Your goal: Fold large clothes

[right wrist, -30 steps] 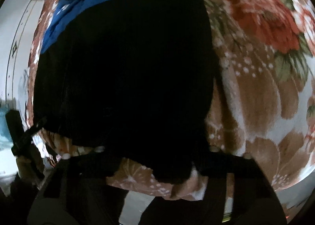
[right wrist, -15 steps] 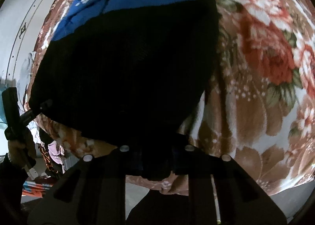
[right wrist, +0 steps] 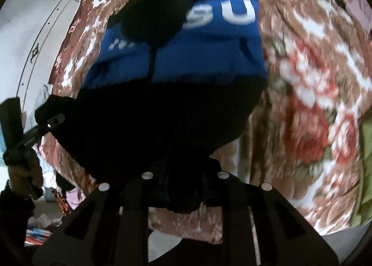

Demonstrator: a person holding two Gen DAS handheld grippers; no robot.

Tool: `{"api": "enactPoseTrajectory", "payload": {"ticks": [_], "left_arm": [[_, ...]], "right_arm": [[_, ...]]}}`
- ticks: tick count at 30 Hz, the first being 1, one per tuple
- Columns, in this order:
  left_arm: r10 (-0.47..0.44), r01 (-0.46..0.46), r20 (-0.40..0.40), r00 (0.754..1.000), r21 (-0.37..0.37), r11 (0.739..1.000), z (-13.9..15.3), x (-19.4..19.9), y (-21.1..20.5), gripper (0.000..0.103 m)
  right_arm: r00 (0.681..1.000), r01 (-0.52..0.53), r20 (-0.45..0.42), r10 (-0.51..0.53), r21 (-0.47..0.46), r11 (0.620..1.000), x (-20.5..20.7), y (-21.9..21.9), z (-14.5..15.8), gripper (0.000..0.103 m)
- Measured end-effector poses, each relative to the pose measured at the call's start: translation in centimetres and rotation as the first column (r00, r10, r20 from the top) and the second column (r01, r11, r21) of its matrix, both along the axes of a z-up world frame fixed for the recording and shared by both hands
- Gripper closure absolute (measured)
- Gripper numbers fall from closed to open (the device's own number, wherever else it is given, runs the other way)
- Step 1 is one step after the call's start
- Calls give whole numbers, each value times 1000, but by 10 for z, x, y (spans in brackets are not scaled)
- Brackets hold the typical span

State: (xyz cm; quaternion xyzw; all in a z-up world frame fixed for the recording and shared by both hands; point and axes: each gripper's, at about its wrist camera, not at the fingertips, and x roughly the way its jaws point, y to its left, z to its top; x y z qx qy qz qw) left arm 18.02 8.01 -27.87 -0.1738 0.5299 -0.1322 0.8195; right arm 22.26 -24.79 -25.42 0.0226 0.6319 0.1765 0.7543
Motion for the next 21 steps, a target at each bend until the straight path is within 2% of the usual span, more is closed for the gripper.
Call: {"api": "enactPoseTrajectory", "payload": {"ticks": [6,11,14,17,21], "left_arm": [[-61,62,77,995,-3,998,35,88,16,89],[-27,28,136,990,-9,1000,55,159,34,90],[17,-17,138,990,1,1000,51,197,44,90],[69,-70,119,990,2,998,34,238,56,90],[73,-78,87,993,55,995,9,296,68,90]], "right_arm": [[989,87,120,-86,-8,996,78,17,39,83],[976,121,179,-125,33,992,155,17,48,83],[973,95,206,-101,35,995,208,18,43,83],[971,69,230,-71,16,997,259,21,31,83],[971,40,236,-38,-6,999,320,27,6,84]]}}
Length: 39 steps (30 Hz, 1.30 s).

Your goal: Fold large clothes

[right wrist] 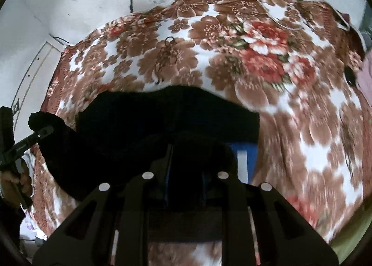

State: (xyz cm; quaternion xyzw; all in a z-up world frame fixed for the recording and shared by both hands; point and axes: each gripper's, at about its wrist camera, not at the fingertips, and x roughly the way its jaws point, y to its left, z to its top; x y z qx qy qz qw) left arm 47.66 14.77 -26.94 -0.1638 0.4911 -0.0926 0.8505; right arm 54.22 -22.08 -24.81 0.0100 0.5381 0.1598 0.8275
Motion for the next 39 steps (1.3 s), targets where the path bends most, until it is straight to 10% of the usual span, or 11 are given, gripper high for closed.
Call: {"api": "enactPoseTrajectory", "payload": {"ticks": [7,12,17,20,22,26,32,39], "left_arm": [[12,-14,-81,997,-25,1000,-47,94,18,90],[101,-152,-282,954,-168,974,-100,141,45,85],[98,-202,-342,935,-284,937,-112,149,60,60],[77,-151,-293,953,-241,959,-88,147,63,34],[67,-118,-240,968,-207,971,-64,143,70,30],[54,-53,-141,989,12,999,-41,137,77,27],[27,24,-158,987,314,949,-71,136,77,27],[-65,108,-120,991,398,911,-89,139,71,26]], "right_arm": [[999,-18,-42,16,-43,999,99,15,-62,84],[979,55,-201,-42,63,996,148,-2,-107,80],[966,90,-255,-37,200,976,158,-22,-105,42],[974,30,-227,20,214,976,157,-19,-86,25],[978,7,-204,35,201,980,155,-17,-74,8],[994,-58,-90,67,97,994,152,-11,-43,5],[999,-38,-23,37,-64,997,147,-23,-64,5],[999,28,-43,-32,-103,994,136,-47,-122,5]]}}
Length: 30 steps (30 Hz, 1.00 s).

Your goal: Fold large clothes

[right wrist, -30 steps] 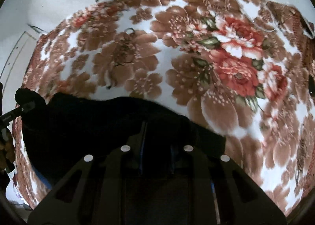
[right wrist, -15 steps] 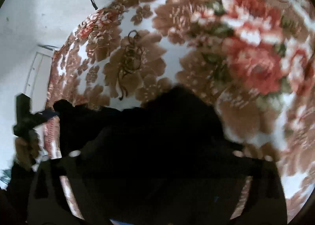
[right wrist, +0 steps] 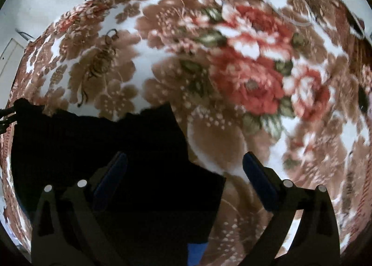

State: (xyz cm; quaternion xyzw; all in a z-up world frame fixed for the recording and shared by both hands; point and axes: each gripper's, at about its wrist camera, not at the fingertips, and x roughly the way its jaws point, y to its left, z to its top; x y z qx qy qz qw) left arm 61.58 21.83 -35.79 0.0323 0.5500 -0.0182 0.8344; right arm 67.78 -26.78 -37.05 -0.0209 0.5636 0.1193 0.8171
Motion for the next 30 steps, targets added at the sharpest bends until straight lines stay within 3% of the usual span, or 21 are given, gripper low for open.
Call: {"api": "enactPoseTrajectory", "payload": {"ticks": [4,6,8,9,10,13,18,21,24,25,27,30], "left_arm": [[-27,27,-10,1000,-36,999,-11,0,-8,30],[-44,43,-25,999,-42,998,-19,0,-13,44],[-67,66,-37,997,-33,997,-27,0,-18,67],[-81,80,-39,996,-35,996,-30,-1,-20,70],[-83,82,-37,996,-35,996,-32,-1,-21,79],[-48,46,-17,999,-95,994,-28,-8,-15,87],[81,-79,0,997,-205,976,-8,-31,13,91],[104,-100,2,995,-251,963,18,-44,23,91],[108,-104,2,994,-280,954,38,-48,28,91],[112,-112,-17,994,-289,951,39,-47,31,91],[109,-122,-64,992,-269,955,26,-40,35,91],[97,-126,-145,985,-207,970,-23,-29,38,90]], "right_arm": [[1000,-25,15,25,24,999,4,13,-17,9],[995,-77,55,77,-9,997,11,25,-21,11],[991,-119,59,120,-25,993,17,35,-26,25],[988,-147,51,148,-27,989,20,41,-31,40],[985,-161,52,164,-45,986,22,45,-32,71],[979,-173,86,182,-107,979,17,52,-27,88],[968,-196,138,208,-94,976,-1,43,2,92],[966,-181,176,189,-60,982,-4,30,32,93],[955,-210,194,223,-89,974,-3,32,44,93],[945,-239,194,263,-140,961,-2,38,39,93],[936,-270,177,303,-189,944,3,48,21,92],[936,-286,146,321,-220,933,8,58,-15,91]]}}
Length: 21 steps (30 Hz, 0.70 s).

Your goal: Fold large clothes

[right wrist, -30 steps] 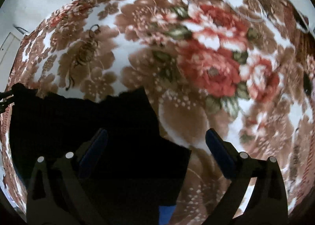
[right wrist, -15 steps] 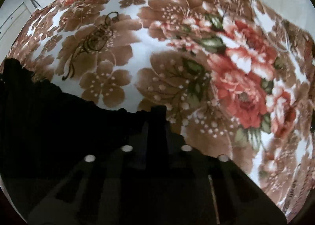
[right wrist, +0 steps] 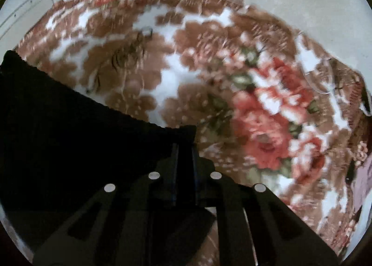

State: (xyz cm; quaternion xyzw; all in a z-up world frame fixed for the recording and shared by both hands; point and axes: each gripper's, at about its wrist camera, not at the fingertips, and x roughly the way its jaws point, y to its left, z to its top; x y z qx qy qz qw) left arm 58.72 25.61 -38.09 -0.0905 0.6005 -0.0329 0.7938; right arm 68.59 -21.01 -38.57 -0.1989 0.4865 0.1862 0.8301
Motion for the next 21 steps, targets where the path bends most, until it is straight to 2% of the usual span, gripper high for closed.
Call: {"api": "enactPoseTrajectory", "payload": {"ticks": [3,4,6,7,8,9,10,14,16,19,21], "left_arm": [[-53,51,58,997,49,998,-25,0,-7,79],[-55,51,73,996,58,997,-28,-2,-8,71],[-58,54,73,996,56,997,-29,-6,-7,65],[-64,59,79,995,73,996,-25,-8,-6,61],[-72,63,93,993,92,994,-18,-10,-5,60],[-88,73,120,989,124,990,-5,-15,-7,55],[-97,78,134,986,142,987,3,-18,-8,47],[-90,51,216,972,179,982,39,-32,-18,26],[-74,35,243,967,159,987,52,-38,-32,20],[-73,33,275,959,148,988,61,-48,-63,11],[-68,28,286,956,139,990,56,-48,-88,8]], "right_arm": [[1000,-8,11,9,-31,999,-3,7,-25,89],[1000,-7,23,8,-36,999,-4,7,-28,83],[1000,17,25,-17,-9,1000,-5,0,-26,78],[999,31,30,-31,-9,999,-5,-2,-23,63],[998,56,35,-56,-3,998,-6,-5,-17,55],[996,87,33,-88,25,996,-8,-9,-7,42],[994,103,32,-105,43,994,-10,-11,0,34],[988,141,52,-147,107,984,-30,-5,38,25],[984,158,59,-171,174,972,-45,5,56,12],[977,195,43,-209,228,954,-63,24,68,8],[972,221,28,-232,216,951,-75,47,64,5]]}}
